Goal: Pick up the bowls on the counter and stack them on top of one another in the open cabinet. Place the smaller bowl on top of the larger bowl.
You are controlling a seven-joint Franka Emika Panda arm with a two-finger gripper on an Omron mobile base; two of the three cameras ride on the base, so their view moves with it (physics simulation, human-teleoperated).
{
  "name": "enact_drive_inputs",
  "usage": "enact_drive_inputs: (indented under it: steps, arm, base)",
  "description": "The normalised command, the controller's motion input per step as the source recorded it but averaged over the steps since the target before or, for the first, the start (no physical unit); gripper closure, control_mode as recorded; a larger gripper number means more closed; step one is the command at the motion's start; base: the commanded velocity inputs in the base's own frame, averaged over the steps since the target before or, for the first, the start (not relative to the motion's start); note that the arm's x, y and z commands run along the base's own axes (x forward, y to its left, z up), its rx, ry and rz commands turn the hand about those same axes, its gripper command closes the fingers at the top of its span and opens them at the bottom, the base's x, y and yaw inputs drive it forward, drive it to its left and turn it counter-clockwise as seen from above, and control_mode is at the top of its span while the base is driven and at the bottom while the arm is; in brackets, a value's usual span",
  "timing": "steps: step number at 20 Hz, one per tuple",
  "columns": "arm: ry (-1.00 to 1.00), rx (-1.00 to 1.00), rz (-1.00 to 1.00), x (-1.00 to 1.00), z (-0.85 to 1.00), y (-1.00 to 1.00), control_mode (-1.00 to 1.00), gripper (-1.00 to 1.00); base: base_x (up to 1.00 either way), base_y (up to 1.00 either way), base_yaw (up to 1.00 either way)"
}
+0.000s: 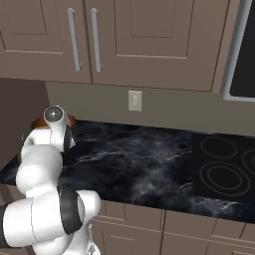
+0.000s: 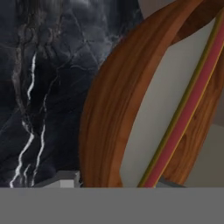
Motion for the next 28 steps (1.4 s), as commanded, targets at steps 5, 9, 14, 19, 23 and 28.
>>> enact_drive_inputs:
  steps: [5,9,14,19,23,28]
  arm:
    - [0.06,0.00,-0.01,-0.71,0.65,-0.28,-1.00,1.00]
    - [0.13,0.01,-0.01,-0.69,0.69,-0.25,-1.00,1.00]
    - [0.12,0.02,-0.02,-0.78,0.62,-0.24,-1.00,1.00]
    - [0.08,0.01,-0.01,-0.98,0.49,-0.25,-1.00,1.00]
    - [0.07,0.01,0.00,-1.00,0.43,-0.27,-1.00,1.00]
    - [0.03,0.01,0.00,-1.00,0.36,-0.29,-1.00,1.00]
  base:
    - [0.00,0.00,0.00]
    - [0.00,0.00,0.00]
    - [0.00,0.00,0.00]
    - [0.00,0.00,0.00]
    - [0.00,0.00,0.00]
    - [0.00,0.00,0.00]
